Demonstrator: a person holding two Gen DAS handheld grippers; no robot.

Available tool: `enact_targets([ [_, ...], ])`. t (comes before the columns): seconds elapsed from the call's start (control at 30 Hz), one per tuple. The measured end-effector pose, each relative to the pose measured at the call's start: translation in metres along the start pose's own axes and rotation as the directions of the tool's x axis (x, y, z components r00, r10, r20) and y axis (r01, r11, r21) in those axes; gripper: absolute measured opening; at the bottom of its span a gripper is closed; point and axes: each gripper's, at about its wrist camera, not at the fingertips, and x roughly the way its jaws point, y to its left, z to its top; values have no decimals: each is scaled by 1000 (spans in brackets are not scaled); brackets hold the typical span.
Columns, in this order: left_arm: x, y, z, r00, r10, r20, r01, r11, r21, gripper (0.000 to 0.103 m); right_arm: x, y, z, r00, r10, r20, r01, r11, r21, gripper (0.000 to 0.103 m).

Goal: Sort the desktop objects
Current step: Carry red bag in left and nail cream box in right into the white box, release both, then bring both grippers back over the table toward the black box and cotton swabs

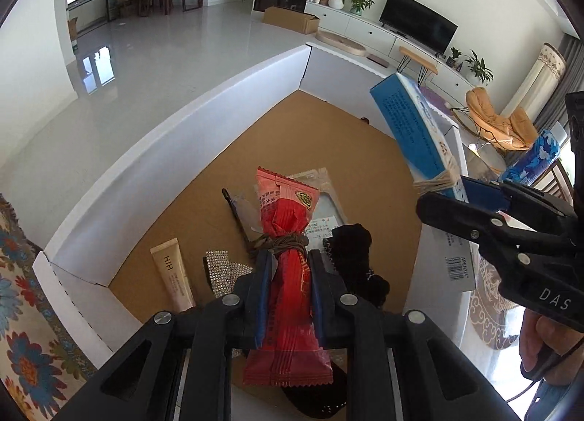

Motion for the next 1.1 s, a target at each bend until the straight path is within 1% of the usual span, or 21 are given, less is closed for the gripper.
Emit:
enact_targets([
  [0.03, 6, 5, -2, 1000, 17, -15, -18, 1000, -13, 20, 15, 2, 0, 1000, 9, -16, -9, 1000, 0, 43],
  [0.1, 18, 14, -5, 996, 69, -48, -72, 996, -45, 25, 37, 5, -1, 999, 29, -40, -28, 1000, 13, 47],
  [0.13, 23, 18, -7, 994, 90, -65, -94, 994, -61, 34, 44, 5, -3, 998, 35, -49, -34, 999, 25, 60],
  [0.17, 26, 22, -9, 992, 100, -73, -106, 991, -77, 50, 48, 5, -5, 998, 39, -49, -38, 999, 39, 75],
  [0.2, 27, 25, -11, 992, 104, -73, -111, 990, -91, 58, 48, 5, -8, 998, 44, -35, -43, 998, 50, 79],
  [0.23, 25, 26, -14, 993, 103, -60, -109, 989, -98, 65, 44, 5, -11, 999, 48, -12, -47, 997, 56, 80],
  [0.27, 21, 23, -16, 994, 98, -40, -101, 991, -87, 65, 39, 4, -15, 999, 51, 10, -51, 997, 55, 80],
  [0.33, 14, 16, -21, 992, 123, -20, -124, 990, -69, 65, 22, 3, -25, 998, 41, 56, -43, 998, 42, 81],
  [0.4, 6, 7, -26, 992, 129, 1, -129, 989, -65, 66, -1, 1, -41, 993, 18, 118, -22, 999, 36, 88],
  [0.43, 0, 1, -31, 993, 119, 14, -118, 991, -60, 66, -15, -4, -51, 988, 4, 151, -10, 999, 39, 95],
  [0.47, -5, -7, -35, 993, 110, 32, -108, 993, -50, 66, -32, -14, -63, 983, -15, 182, 7, 999, 44, 100],
  [0.53, -19, -28, -46, 993, 95, 74, -94, 995, -15, 66, -55, -28, -91, 972, -70, 223, 57, 996, 63, 103],
  [0.57, -25, -40, -51, 992, 87, 95, -88, 996, 7, 66, -64, -37, -107, 968, -103, 230, 86, 993, 82, 103],
  [0.63, -36, -70, -62, 990, 53, 132, -62, 996, 62, 66, -80, -58, -143, 961, -165, 223, 138, 982, 131, 103],
  [0.7, -47, -101, -75, 987, -1, 158, -20, 991, 129, 69, -90, -85, -183, 953, -233, 194, 198, 963, 183, 103],
  [0.73, -51, -118, -83, 986, -28, 165, 0, 987, 163, 78, -95, -97, -202, 948, -269, 172, 232, 950, 208, 103],
  [0.77, -53, -136, -88, 984, -52, 168, 18, 980, 197, 90, -99, -110, -221, 942, -305, 144, 267, 935, 231, 103],
  [0.83, -50, -169, -104, 983, -97, 157, 53, 963, 265, 97, -110, -136, -255, 928, -361, 85, 328, 906, 267, 103],
  [0.9, -37, -202, -119, 985, -121, 120, 75, 940, 332, 97, -118, -158, -284, 913, -406, 37, 375, 873, 310, 103],
  [1.0, -8, -241, -141, 991, -103, 84, 63, 919, 390, 97, -137, -184, -320, 902, -432, 8, 394, 830, 394, 103],
  [1.1, 23, -262, -152, 994, -94, 60, 63, 917, 393, 97, -145, -192, -338, 894, -448, 6, 400, 804, 441, 103],
])
